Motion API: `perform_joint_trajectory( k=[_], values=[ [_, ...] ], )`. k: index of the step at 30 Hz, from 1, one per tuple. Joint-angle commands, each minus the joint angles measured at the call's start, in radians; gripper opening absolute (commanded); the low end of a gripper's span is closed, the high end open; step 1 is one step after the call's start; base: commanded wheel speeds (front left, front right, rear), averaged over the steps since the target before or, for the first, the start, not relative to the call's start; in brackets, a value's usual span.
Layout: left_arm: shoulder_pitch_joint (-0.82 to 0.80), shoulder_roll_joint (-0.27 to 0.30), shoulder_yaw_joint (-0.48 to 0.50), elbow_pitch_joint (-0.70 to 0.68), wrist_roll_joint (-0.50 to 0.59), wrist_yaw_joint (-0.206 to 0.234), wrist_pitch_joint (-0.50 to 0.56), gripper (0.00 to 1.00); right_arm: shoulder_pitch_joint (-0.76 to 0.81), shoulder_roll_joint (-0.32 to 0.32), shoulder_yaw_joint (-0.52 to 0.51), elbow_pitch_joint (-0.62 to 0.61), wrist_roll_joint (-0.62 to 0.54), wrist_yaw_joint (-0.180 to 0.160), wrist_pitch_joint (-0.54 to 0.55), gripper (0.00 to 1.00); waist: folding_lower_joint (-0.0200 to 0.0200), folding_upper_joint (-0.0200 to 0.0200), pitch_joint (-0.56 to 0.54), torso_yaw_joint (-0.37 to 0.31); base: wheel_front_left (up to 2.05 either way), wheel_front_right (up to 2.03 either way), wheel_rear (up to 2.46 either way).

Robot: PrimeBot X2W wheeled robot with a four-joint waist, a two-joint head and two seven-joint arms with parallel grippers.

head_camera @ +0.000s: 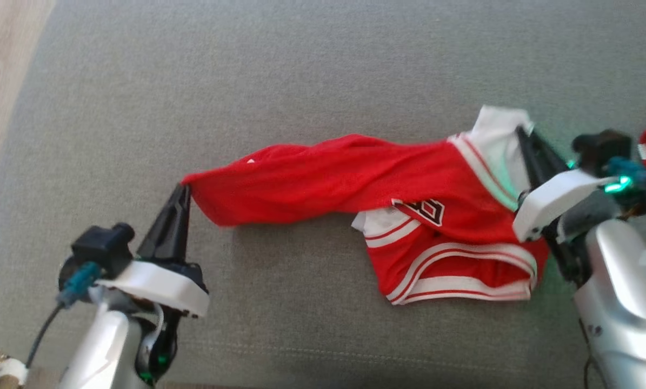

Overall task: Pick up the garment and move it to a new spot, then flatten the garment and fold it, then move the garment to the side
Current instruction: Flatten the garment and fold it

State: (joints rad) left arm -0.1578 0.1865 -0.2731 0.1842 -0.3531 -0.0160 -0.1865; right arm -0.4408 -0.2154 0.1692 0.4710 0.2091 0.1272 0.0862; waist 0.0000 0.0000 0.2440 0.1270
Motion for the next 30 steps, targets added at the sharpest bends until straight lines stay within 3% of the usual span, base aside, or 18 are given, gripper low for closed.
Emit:
perform_joint_trajectory(
  k=[1, 11, 19, 25, 30],
  values=[
    [-0.048, 0.032, 0.049, -0.05, 0.011, 0.013, -0.012, 0.0, -0.008, -0.01, -0.003, -0.071, -0.009, 0.003, -0.026, 0.0, 0.0, 0.0, -0.013, -0.011, 0.0, 0.0, 0.0],
    [-0.112, 0.095, 0.098, -0.182, 0.04, 0.048, -0.008, 0.0, 0.045, -0.001, -0.095, -0.398, -0.057, 0.003, -0.035, 0.0, 0.0, 0.0, -0.06, -0.052, 0.0, 0.0, 0.0],
    [-0.23, 0.148, 0.135, -0.311, 0.055, 0.062, 0.047, 0.0, 0.044, -0.017, -0.116, -0.68, -0.081, 0.003, 0.056, 0.0, 0.0, 0.0, -0.107, -0.085, 0.0, 0.0, 0.0],
    [-0.353, 0.168, 0.121, -0.304, 0.041, 0.031, 0.111, 0.0, -0.038, -0.04, -0.1, -0.696, -0.025, 0.003, 0.114, 0.0, 0.0, 0.0, -0.106, -0.105, 0.0, 0.0, 0.0],
    [-0.576, 0.158, 0.09, -0.142, 0.024, -0.028, 0.126, 0.0, -0.262, -0.062, -0.091, -0.55, 0.067, 0.003, 0.109, 0.0, 0.0, 0.0, -0.055, -0.107, 0.0, 0.0, 0.0]
  ],
)
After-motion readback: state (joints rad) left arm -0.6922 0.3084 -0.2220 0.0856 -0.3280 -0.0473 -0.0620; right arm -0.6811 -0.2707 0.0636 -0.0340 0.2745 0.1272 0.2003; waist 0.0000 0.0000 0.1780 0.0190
